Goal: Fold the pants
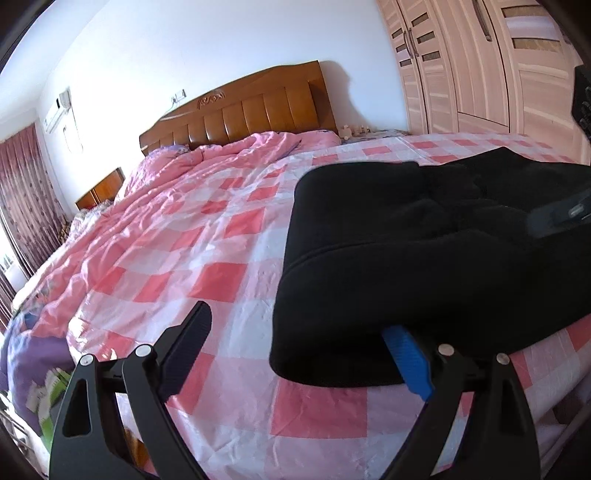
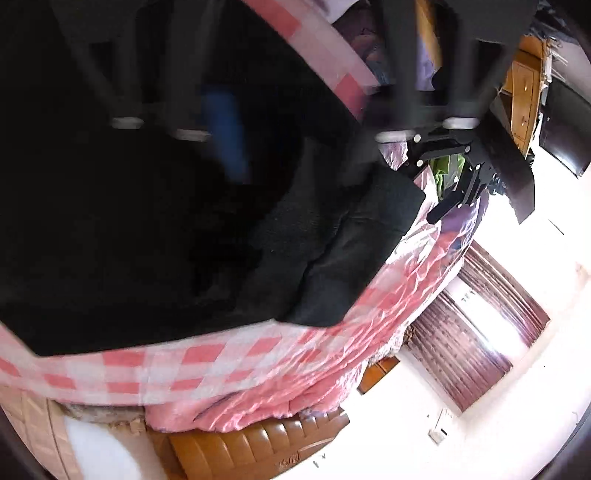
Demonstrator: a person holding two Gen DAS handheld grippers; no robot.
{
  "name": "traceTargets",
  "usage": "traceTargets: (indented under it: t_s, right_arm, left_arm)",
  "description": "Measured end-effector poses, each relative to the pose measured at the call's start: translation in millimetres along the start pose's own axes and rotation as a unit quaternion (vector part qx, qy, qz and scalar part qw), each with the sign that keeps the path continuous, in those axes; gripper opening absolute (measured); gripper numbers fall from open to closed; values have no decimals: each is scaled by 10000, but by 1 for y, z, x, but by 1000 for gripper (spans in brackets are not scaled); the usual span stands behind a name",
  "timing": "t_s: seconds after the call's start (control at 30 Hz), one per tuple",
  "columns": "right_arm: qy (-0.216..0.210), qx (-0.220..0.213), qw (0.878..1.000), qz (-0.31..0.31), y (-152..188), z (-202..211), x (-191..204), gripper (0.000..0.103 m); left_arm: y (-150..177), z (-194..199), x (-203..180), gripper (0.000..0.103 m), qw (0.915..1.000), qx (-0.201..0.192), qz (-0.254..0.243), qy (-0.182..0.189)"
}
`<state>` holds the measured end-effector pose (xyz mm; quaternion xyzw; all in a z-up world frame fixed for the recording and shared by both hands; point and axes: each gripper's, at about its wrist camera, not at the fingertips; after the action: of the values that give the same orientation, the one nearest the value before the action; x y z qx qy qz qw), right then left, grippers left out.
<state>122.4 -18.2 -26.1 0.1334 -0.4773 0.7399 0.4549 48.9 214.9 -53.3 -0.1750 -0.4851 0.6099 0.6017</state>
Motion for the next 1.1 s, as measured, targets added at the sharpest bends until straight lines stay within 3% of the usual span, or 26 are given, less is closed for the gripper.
traceTargets:
  t_s: [0.13, 0.23, 0.3, 0.43, 0.53, 0.57, 0.63, 0.67, 0.73, 0.8, 0.83, 0.87, 0.97, 1.03, 1.1]
  right_arm:
    - [100, -69, 9999, -78, 8, 20, -5, 91]
    - [-3, 50, 9993, -371, 4, 12, -20, 91]
    - [-299, 214, 9982, -481, 0, -2, -24, 91]
    - [-601, 466, 9954, -582, -15, -26, -27, 92]
    - [-862, 581, 9912, -819, -23, -35, -30, 83]
    - [-952, 631, 9895, -884, -21, -35, -30, 81]
    - [-1188, 675, 9851, -1042, -19, -40, -32, 71]
    - [-1277, 703, 9833, -1093, -20, -43, -31, 67]
    - [-1440, 776, 9801, -1128, -24, -53, -25, 62]
    - [-1274, 775, 9831, -1060, -29, -64, -19, 61]
    - [-1211, 765, 9841, -1046, -30, -67, -19, 59]
    - [-1155, 742, 9847, -1074, -31, -69, -20, 58]
    - [-1023, 645, 9866, -1098, -33, -71, -21, 41]
    - [-863, 521, 9905, -939, -32, -67, -19, 25]
    - [-774, 343, 9938, -717, -32, -59, -11, 23]
  left_arm:
    - [-6, 15, 1, 92, 9997, -217, -52, 55]
    - [-12, 24, 12, 91, 9970, -324, 371, 598]
    - [-17, 22, 23, 91, 9917, -265, 791, 980]
    - [-22, 0, 42, 90, 9836, 15, 1430, 1095]
    - [-20, -2, 63, 90, 9658, 61, 2004, 1644]
    - [-21, 3, 64, 90, 9644, 6, 1957, 1777]
    - [-22, 8, 60, 91, 9710, -38, 1716, 1662]
    - [-23, 0, 53, 91, 9779, 135, 1519, 1429]
    - [-21, -21, 44, 89, 9814, 534, 1395, 1210]
    - [-15, -42, 41, 82, 9721, 832, 1620, 1479]
    - [-13, -47, 35, 76, 9647, 967, 1653, 1807]
    - [-12, -46, 30, 76, 9636, 969, 1610, 1904]
    - [-11, -32, 9, 78, 9815, 710, 1090, 1406]
    - [-8, -27, 24, 78, 9751, 677, 1453, 1535]
    - [-2, -16, 47, 85, 9698, 458, 1948, 1396]
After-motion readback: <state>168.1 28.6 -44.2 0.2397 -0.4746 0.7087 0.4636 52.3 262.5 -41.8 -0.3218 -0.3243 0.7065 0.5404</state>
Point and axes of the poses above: each gripper's, at about its wrist camera, not at the fingertips, and z roughly against the way its jaws point, x to its left, y to its underside, and after that the axes turned 12 degrees about -y, right-handed
